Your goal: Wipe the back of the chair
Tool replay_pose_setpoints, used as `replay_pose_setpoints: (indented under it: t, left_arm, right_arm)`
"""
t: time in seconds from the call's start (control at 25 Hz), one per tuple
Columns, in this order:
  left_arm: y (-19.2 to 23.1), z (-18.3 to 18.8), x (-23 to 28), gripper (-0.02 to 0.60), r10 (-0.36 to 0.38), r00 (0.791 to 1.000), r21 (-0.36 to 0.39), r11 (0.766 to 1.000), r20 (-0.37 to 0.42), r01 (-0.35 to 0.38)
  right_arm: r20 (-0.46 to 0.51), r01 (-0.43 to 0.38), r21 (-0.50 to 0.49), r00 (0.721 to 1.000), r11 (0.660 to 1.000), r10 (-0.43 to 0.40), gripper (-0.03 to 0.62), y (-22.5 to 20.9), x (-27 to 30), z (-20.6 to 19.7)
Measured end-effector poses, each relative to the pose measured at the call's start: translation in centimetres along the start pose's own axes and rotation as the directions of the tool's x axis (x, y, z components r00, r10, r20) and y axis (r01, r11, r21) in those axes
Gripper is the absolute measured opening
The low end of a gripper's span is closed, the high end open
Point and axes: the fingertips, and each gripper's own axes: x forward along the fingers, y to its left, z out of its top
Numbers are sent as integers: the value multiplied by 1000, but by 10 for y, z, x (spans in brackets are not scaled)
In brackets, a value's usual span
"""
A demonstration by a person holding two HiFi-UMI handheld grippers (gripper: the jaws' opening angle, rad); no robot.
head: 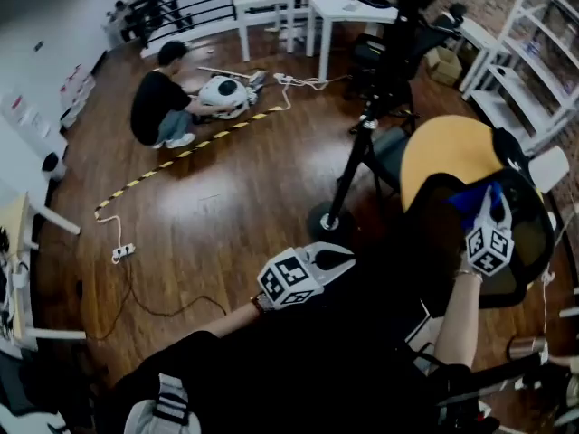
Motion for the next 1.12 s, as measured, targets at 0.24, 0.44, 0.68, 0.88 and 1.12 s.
replay_pose_setpoints:
  t: [0.24,0.44,0.68,0.88,1.12]
  left_arm:
    - [-8,12,21,6,-175,978,-23,984,110,179]
    - [-66,27,59,6,-435,897,37,901,80,433]
    - [-60,43,109,6,-479,871,-2,876,109,482]
    - [-61,46,119,6,-507,861,85,860,25,504]
    - [-62,39,123,6,-517,856,109,852,23,512]
  right_arm:
    - [44,-49,-42,998,998,51,31,15,-24,6]
    - [-9,185,-60,982,981,-186,31,-50,-133,10]
    - [-105,440,-99,887,892,-449,31,-122,-209,-27]
    - [-170,518,-117,830,847,-531,31,-144,-217,-42]
    - [-139,564,-209,792,799,-595,32,-151,-210,-44]
